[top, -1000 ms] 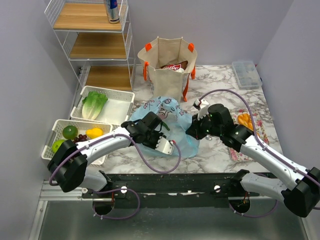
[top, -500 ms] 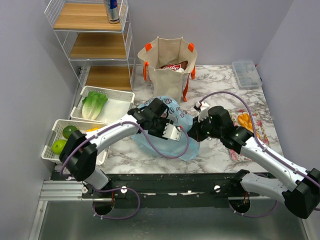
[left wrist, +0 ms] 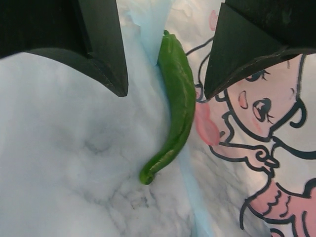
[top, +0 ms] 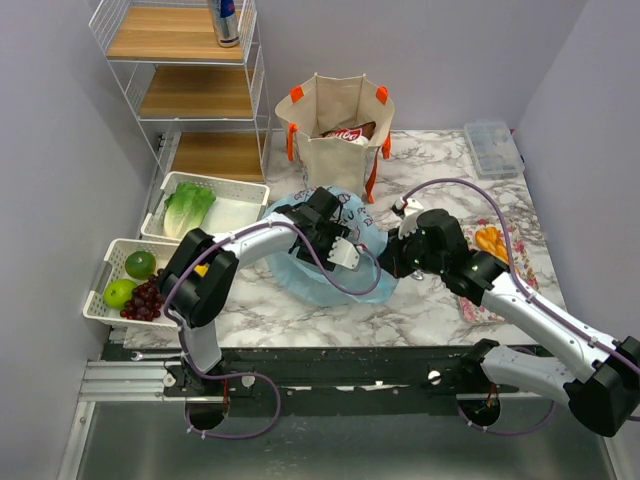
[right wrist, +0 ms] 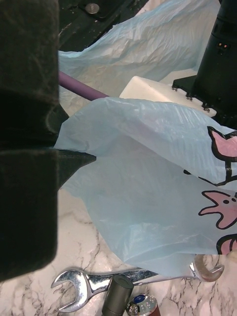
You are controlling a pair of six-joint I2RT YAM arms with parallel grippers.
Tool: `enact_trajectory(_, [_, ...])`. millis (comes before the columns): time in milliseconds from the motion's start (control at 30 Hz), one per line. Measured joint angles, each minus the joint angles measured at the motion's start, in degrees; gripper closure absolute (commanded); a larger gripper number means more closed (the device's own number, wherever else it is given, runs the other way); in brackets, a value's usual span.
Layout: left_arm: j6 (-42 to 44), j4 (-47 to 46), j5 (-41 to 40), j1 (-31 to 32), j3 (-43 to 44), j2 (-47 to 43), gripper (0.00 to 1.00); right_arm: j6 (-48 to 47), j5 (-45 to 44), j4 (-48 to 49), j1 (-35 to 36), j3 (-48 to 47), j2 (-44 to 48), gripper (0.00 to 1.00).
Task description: Untie the knot of the grocery bags and take out the mixed food
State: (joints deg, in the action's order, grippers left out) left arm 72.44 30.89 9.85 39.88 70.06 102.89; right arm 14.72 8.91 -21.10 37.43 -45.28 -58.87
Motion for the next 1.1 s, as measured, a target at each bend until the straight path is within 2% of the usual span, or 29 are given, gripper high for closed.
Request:
enact_trajectory(200, [4.3, -0.4, 0.0, 0.0, 0.9, 0.8, 0.27, 0.2, -0.9, 0.0, 0.0, -0.3, -0.3, 0.99])
enact_trajectory(467, [8.8, 6.8, 0.0, -0.7, 9.8, 8.7, 0.34, 0.2, -1.0, -0.1, 0.0, -0.3, -0.5, 0.99])
enact_trajectory(633, [11.0, 13.4, 0.0, -1.4, 15.6, 13.1, 0.50, 0.2, -1.8, -0.3, 0.0, -0.3, -0.5, 0.99])
enact_trajectory(733, [11.5, 16.6, 0.3, -1.5, 15.9, 13.4, 0.66, 0.2, -2.3, -0.4, 0.0, -0.3, -0.5, 0.99])
enact_trajectory(833, [11.0, 18.5, 2.4, -0.9, 13.8, 11.9, 0.82, 0.2, -3.1, -0.4, 0.0, -0.3, -0.5, 0.99])
enact_trajectory(967, [9.4, 19.8, 6.0, 0.5, 8.0, 5.8, 0.99, 0.2, -3.7, -0.4, 0.0, -0.3, -0.5, 0.99])
enact_trajectory(1100, [3.8, 19.4, 10.7, 1.6, 5.0, -2.2, 1.00, -0.3, -3.7, -0.5, 0.0, -0.3, -0.5, 0.99])
